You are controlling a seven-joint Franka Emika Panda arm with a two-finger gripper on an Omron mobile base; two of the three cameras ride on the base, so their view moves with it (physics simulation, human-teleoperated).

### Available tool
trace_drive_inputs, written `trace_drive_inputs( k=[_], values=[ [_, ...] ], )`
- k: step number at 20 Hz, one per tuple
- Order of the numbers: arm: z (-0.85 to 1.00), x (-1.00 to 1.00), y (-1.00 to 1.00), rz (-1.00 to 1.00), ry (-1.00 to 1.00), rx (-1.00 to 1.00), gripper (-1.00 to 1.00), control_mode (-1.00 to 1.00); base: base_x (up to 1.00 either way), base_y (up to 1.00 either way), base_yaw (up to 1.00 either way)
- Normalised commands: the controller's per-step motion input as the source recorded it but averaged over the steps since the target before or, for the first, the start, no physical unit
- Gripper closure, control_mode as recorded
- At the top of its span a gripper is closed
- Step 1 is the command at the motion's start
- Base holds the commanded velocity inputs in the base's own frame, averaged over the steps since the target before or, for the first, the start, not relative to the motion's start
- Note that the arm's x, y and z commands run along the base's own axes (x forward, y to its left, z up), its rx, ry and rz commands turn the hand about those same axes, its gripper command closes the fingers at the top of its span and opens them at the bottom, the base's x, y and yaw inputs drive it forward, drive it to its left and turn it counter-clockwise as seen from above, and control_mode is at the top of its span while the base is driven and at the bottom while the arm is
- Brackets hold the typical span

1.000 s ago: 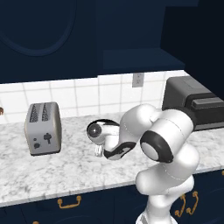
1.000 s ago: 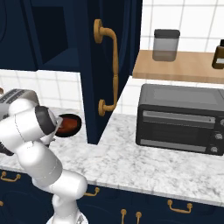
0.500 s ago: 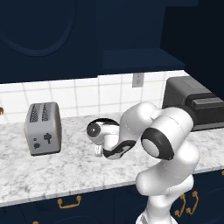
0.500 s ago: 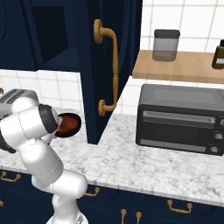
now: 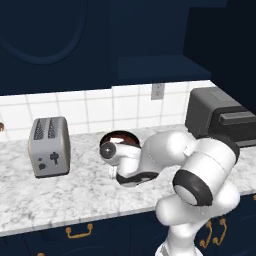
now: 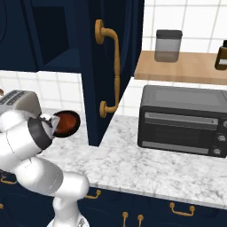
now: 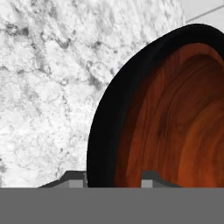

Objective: Pick up the bowls on the counter and stack them on top of one another in the open cabinet. Place the smaller bowl on top of the larger bowl.

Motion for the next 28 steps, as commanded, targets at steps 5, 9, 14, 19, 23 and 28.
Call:
trace_drive_inputs(
  k=[5, 9, 14, 19, 23, 28],
  values=[
    [1.0, -0.69, -0.1, 0.0, -0.02, 0.0, 1.0, -1.0, 0.0, 0.0, 0.0],
    [1.0, -0.52, -0.26, 0.0, 0.01, 0.0, 1.0, -1.0, 0.0, 0.0, 0.0],
    [1.0, -0.39, -0.32, 0.01, 0.05, -0.04, 1.0, -1.0, 0.0, 0.0, 0.0],
    [1.0, -0.26, -0.28, 0.02, 0.0, -0.11, 1.0, -1.0, 0.0, 0.0, 0.0],
    [1.0, -0.3, -0.14, 0.0, 0.0, -0.07, 1.0, -1.0, 0.0, 0.0, 0.0],
    [1.0, -0.25, -0.14, 0.0, 0.0, -0.01, 1.0, -1.0, 0.0, 0.0, 0.0]
  ],
)
